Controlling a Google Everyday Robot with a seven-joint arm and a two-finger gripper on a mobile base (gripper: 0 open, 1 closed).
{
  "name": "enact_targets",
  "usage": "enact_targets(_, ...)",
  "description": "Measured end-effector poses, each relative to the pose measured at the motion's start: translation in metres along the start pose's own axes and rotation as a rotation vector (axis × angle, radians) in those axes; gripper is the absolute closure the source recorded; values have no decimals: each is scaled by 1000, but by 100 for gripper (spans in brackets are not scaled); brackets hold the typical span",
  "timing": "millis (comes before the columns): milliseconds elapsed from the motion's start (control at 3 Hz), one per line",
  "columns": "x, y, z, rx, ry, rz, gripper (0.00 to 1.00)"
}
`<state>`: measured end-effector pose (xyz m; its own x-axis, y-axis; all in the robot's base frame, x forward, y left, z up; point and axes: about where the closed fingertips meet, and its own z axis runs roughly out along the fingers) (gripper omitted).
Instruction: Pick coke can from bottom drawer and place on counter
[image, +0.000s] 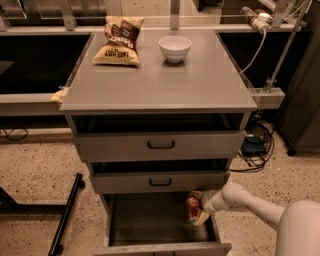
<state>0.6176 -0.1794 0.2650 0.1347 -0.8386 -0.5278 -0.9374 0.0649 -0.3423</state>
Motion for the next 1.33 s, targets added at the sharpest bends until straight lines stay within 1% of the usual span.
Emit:
enact_targets(333, 0, 0, 0, 0, 0, 0, 100)
enact_targets(667, 0, 4, 1, -19, -4, 8, 100)
enact_targets(1000, 3, 18, -9, -34, 4, 39, 100)
enact_targets(1333, 3, 37, -26, -44, 24, 75, 100)
